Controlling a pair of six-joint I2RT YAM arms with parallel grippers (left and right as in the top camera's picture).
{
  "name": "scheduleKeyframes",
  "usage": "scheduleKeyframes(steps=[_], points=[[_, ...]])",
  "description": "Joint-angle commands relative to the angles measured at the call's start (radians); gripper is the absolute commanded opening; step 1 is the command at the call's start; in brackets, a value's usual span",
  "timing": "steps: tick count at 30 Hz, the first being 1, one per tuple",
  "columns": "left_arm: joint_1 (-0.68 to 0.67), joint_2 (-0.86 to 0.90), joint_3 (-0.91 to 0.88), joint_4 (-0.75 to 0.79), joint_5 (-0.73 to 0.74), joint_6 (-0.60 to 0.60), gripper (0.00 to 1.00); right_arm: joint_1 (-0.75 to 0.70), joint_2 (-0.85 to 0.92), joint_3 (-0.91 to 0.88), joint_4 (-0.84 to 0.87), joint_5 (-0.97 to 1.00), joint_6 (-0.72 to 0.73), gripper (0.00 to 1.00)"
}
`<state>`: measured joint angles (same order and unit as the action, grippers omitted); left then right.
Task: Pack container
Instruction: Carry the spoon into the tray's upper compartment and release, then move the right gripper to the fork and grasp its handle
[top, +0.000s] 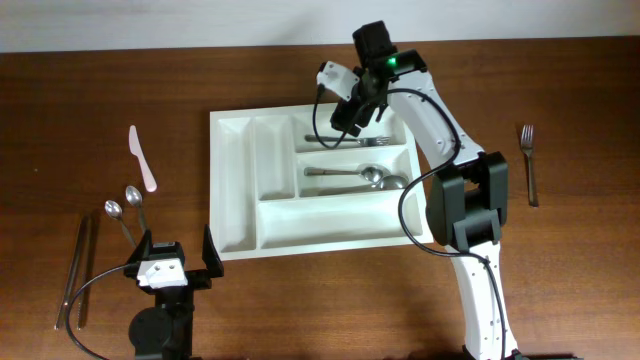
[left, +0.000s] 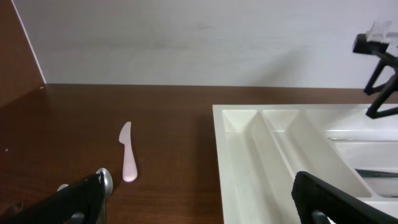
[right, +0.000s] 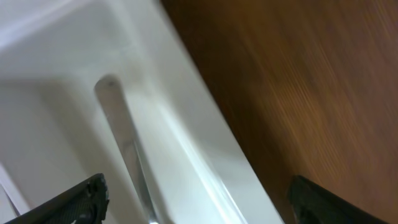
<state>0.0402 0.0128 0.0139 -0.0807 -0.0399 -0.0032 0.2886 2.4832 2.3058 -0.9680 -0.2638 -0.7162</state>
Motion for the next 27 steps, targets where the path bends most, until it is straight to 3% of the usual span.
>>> scheduleKeyframes(steps=[1,3,4,10,15,20,25,27], points=[[-0.004,-0.007,-0.005,-0.002,0.011,0.012,0.99,-0.038,-0.032,0.07,-0.001,0.017,0.251,0.93],[-0.004,-0.007,-0.005,-0.002,0.011,0.012,0.99,-0.062,-0.045,0.123,-0.04,0.056,0.324,0.93],[-0.004,-0.007,-0.005,-0.002,0.011,0.012,0.99,-0.075,-0.049,0.153,-0.071,0.073,0.343,0.98],[-0.004,-0.007,-0.005,-0.002,0.011,0.012,0.99,-0.2,-0.053,0.318,-0.356,0.096,0.34,0.99],[-0.004,-0.007,-0.005,-0.002,0.011,0.012,0.99,-0.352,-0.052,0.318,-0.536,-0.047,0.34,0.99],[-0.004,-0.007,-0.005,-0.002,0.011,0.012,0.99,-0.489,-0.052,0.302,-0.636,-0.045,0.389,0.96],[-0.004,-0.007,-0.005,-0.002,0.011,0.012,0.99,-0.604,-0.052,0.302,-0.726,0.194,0.489,0.9],[-0.004,-0.007,-0.005,-0.002,0.011,0.012,0.99,-0.647,-0.052,0.297,-0.731,0.194,0.517,0.9]])
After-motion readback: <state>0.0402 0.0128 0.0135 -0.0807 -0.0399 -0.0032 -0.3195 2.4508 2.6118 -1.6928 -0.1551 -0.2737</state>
